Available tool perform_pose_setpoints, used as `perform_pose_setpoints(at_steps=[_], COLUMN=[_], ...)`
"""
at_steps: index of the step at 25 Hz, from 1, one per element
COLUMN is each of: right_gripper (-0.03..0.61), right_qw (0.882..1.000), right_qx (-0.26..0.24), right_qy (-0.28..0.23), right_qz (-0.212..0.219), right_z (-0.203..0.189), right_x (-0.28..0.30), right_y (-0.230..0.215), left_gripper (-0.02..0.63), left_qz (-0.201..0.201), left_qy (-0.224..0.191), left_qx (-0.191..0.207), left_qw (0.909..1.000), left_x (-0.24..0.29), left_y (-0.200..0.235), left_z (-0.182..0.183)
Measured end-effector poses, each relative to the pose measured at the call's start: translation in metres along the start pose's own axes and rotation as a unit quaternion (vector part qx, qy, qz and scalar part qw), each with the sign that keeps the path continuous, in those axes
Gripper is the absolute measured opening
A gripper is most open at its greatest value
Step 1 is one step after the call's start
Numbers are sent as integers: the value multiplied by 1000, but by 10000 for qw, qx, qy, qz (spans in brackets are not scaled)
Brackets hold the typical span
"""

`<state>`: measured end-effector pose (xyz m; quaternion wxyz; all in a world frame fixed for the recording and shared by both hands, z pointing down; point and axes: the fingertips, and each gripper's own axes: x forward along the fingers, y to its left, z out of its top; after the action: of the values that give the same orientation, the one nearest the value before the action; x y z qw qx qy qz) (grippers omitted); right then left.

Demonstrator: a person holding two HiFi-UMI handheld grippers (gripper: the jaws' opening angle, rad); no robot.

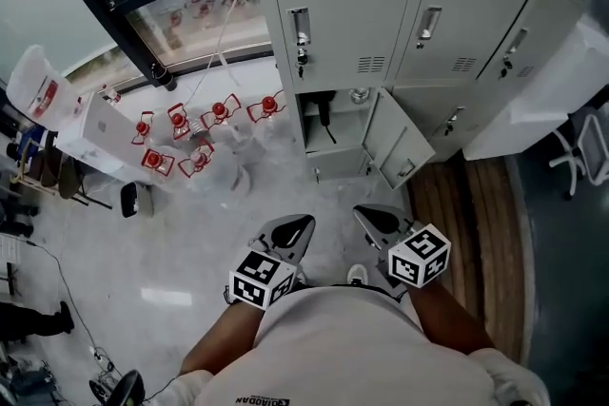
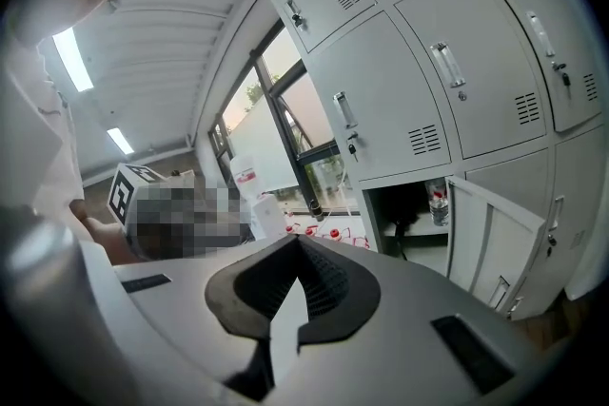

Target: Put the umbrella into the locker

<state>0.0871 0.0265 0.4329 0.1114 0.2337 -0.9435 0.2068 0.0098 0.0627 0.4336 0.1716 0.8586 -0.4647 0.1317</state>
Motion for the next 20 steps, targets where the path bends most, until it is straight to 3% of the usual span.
perform_pose_setpoints(at_steps=[20], right_gripper=[40], right_qw=[9999], right_qx=[3], right_qy=[87], right_qz=[-126], right_z=[0], right_x=[19], right_y=[11], left_gripper=[15], left_qz=[-210], left_qy=[-116], left_qx=[133], left_qw=[9996], left_x=[-7], left_y=[12], left_z=[7])
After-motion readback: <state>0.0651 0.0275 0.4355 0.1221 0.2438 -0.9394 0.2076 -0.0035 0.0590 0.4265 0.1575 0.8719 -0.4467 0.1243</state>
